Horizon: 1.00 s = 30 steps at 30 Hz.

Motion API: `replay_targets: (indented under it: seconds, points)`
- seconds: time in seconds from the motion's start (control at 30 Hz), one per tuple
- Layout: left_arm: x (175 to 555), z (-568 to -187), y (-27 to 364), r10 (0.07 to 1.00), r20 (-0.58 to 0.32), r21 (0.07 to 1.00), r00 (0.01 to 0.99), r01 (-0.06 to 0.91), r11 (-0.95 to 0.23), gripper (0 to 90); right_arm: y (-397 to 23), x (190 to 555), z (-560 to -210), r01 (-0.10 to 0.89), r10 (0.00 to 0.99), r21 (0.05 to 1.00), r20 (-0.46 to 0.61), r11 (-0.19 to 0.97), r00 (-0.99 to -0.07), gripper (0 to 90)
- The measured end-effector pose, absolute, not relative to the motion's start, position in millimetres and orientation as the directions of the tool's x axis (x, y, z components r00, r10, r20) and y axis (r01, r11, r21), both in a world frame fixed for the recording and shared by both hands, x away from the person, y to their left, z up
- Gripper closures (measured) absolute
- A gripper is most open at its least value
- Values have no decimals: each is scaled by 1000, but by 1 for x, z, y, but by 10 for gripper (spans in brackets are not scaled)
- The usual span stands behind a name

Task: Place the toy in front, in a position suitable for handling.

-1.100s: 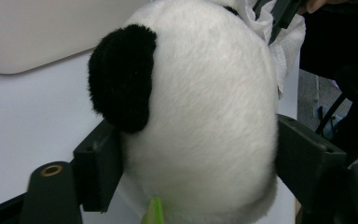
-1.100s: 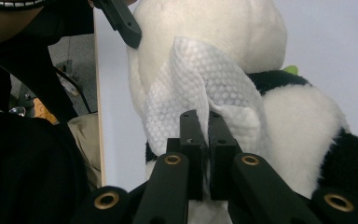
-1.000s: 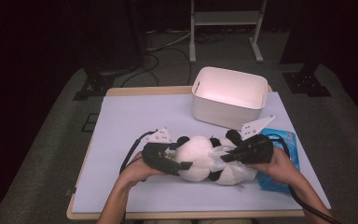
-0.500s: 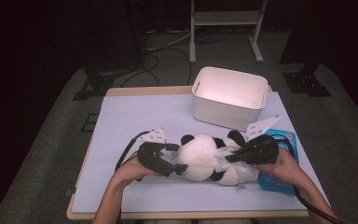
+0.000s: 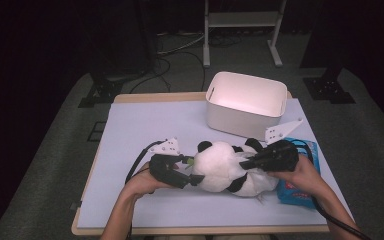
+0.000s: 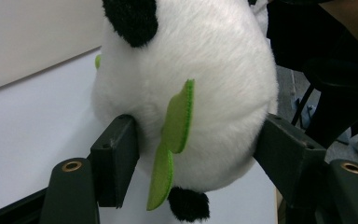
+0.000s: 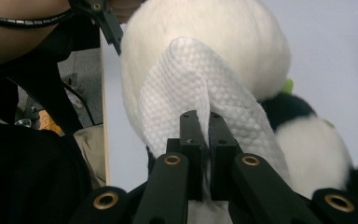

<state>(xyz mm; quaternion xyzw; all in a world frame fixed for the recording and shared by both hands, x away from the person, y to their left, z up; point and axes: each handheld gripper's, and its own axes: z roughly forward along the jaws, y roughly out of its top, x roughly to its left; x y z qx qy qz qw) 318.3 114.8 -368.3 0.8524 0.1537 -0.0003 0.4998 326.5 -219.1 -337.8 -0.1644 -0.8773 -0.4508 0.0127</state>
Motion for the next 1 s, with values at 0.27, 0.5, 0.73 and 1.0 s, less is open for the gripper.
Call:
replay_targets:
  seconds: [0.27,0.5,0.73,1.0]
  points:
    - [317,-365,115,266,-147,853,953,258,-454,320,-202,336,-324,287,255,799,174,528,-951,865]
    - [316,-363,113,265,-140,853,954,253,-457,320,-186,343,-307,262,234,805,158,532,-959,865]
    - [314,-361,110,248,-128,858,960,232,-457,320,-166,350,-292,235,208,807,142,542,-968,864]
    - [314,-362,111,250,-131,857,959,236,-459,319,-148,355,-288,223,203,785,126,578,-971,864]
